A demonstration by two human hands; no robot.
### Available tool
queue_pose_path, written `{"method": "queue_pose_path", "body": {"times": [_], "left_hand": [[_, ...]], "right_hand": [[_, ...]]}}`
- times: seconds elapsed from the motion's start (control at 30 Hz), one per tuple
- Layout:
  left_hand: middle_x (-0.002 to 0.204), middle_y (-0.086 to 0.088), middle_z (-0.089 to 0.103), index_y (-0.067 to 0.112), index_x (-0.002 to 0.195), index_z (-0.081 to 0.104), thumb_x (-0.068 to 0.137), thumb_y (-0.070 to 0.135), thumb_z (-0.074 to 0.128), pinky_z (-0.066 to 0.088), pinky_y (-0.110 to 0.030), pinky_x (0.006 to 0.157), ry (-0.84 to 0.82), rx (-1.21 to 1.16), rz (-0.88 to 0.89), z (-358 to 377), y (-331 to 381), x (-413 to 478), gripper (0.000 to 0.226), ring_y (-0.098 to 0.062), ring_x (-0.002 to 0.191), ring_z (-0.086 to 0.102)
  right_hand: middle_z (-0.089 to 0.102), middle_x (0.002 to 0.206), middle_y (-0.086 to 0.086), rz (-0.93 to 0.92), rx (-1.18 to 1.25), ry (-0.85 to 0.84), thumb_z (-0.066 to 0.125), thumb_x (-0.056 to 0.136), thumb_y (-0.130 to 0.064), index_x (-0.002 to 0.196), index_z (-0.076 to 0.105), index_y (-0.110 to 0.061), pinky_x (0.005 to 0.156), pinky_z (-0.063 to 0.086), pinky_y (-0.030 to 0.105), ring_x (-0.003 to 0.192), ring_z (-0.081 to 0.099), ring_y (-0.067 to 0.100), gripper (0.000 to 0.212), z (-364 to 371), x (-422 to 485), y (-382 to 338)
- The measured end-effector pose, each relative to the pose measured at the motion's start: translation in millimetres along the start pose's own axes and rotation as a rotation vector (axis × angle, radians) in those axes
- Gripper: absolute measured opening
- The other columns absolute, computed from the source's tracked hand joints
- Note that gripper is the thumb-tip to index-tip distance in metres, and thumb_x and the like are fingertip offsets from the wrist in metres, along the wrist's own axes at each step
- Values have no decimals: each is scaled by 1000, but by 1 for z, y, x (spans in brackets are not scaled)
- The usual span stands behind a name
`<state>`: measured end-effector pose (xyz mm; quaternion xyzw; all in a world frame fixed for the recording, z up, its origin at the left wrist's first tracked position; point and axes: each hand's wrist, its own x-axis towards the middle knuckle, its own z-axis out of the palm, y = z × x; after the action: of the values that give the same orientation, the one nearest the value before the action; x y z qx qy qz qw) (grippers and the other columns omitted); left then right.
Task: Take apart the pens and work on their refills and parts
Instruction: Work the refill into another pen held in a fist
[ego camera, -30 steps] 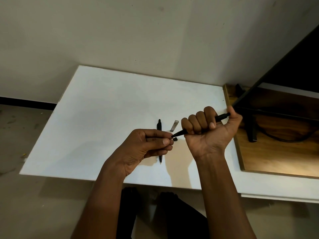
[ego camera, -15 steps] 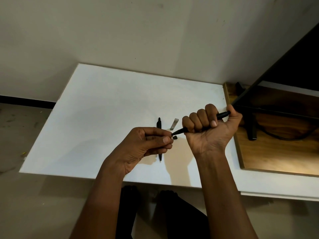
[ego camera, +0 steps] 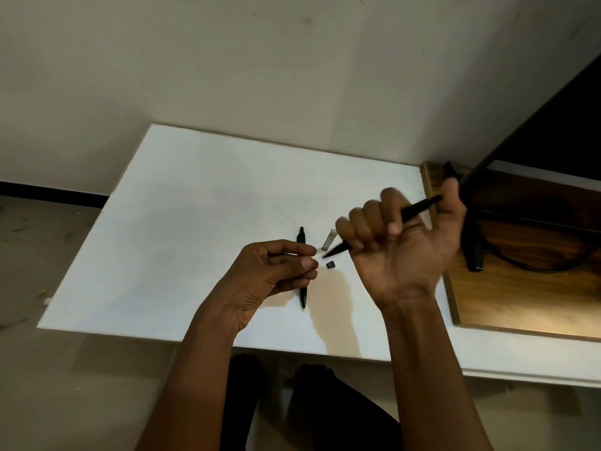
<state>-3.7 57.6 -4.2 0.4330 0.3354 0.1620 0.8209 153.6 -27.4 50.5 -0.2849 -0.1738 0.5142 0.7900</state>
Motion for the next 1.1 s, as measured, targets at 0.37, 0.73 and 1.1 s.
{"method": "queue_pose_path", "body": {"times": [0.37,0.73,1.1], "left_hand": [[94,-17,79,15,93,82,75,14,79,60,-23,71,92,-31,34,-3,2,2,18,-22,80,77],[83,-7,78,15,93,80,89,4,71,60,-22,65,311,-62,55,-8,1,3,15,-17,69,73],[87,-8,78,14,97,80,89,2,70,60,-23,67,297,-72,47,-8,0,4,17,-18,69,73]], "right_hand": [[68,86,-3,-59,-1016,157,36,105,-46,103,75,-21,94,55,40,94,70,12,46,1,7,20],[65,67,-9,-441,-1390,316,48,105,-34,84,66,-6,59,53,27,60,64,10,40,2,4,37],[62,62,-12,-535,-1243,386,50,105,-33,80,67,-9,56,50,25,58,63,10,39,0,5,40]]}}
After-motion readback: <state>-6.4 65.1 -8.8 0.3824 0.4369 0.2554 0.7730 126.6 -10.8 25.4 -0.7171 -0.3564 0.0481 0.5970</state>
